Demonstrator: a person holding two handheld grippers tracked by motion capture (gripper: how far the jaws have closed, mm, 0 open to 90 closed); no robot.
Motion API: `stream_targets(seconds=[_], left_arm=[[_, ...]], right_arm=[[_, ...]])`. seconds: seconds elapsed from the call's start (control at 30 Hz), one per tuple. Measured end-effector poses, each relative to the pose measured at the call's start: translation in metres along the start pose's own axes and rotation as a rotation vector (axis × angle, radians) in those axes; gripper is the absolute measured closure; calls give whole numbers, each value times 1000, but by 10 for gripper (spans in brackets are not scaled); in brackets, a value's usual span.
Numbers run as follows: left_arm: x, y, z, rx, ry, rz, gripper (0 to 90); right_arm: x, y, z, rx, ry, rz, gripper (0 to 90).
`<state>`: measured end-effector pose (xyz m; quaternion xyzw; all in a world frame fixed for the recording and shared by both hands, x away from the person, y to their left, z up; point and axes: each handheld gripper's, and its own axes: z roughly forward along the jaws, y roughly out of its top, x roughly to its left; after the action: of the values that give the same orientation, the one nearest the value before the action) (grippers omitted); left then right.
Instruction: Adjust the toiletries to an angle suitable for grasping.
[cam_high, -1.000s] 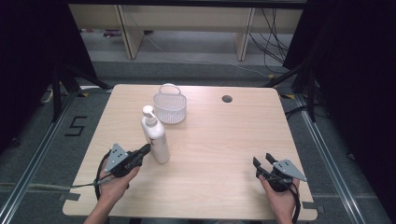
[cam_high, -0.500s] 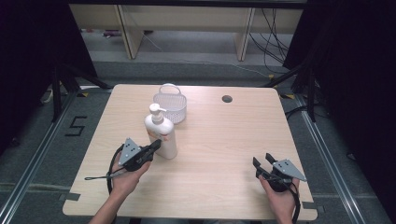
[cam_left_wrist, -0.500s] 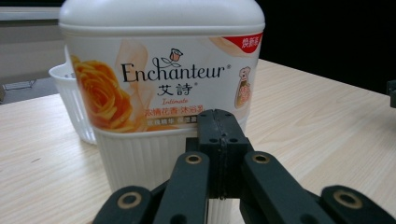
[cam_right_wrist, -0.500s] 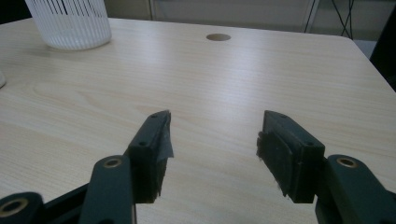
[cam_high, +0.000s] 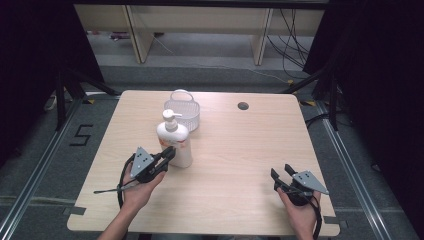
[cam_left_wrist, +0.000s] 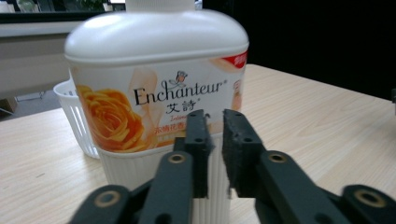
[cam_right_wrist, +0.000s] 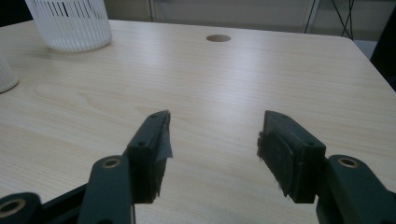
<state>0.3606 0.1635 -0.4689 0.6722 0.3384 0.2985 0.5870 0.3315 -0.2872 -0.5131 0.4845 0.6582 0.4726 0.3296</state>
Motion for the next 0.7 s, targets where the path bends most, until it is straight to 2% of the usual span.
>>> stream_targets(seconds=[0.13,0.17,0.2,0.23,0.27,0.3,0.33,0.4,0.47,0.5,0.53,0.6,0.63,0.7], left_arm=[[-2,2,-14,-34,29,2,659],[-2,3,-18,-31,40,-4,622],[-2,4,-21,-40,48,-10,585],[-2,5,-24,-46,59,-15,563],[-2,6,-28,-57,70,-21,535],[-2,7,-31,-64,77,-25,515],[-1,8,-33,-76,85,-28,497],[-1,12,-38,-94,97,-28,476],[-1,15,-39,-104,103,-25,456],[-1,17,-39,-109,105,-20,447],[0,19,-38,-127,102,-19,439],[0,22,-38,-123,110,-22,427],[1,23,-38,-124,114,-25,424],[1,26,-37,-125,116,-28,421]], right_arm=[[-1,0,1,-2,7,-10,429],[2,-1,0,9,2,22,428],[3,-1,-1,8,4,25,427],[2,0,-1,20,8,20,426],[0,0,-1,9,7,-14,426],[0,0,-1,-2,-5,-14,425],[1,-1,-1,2,1,14,425],[2,-1,-2,9,6,28,423],[0,0,-2,2,14,16,422],[-1,-1,0,-10,3,-9,422],[0,-1,-1,-1,-3,0,421],[0,-1,-2,-14,11,7,420],[0,-1,-2,-12,5,-1,420],[2,-1,-2,-3,5,14,419]])
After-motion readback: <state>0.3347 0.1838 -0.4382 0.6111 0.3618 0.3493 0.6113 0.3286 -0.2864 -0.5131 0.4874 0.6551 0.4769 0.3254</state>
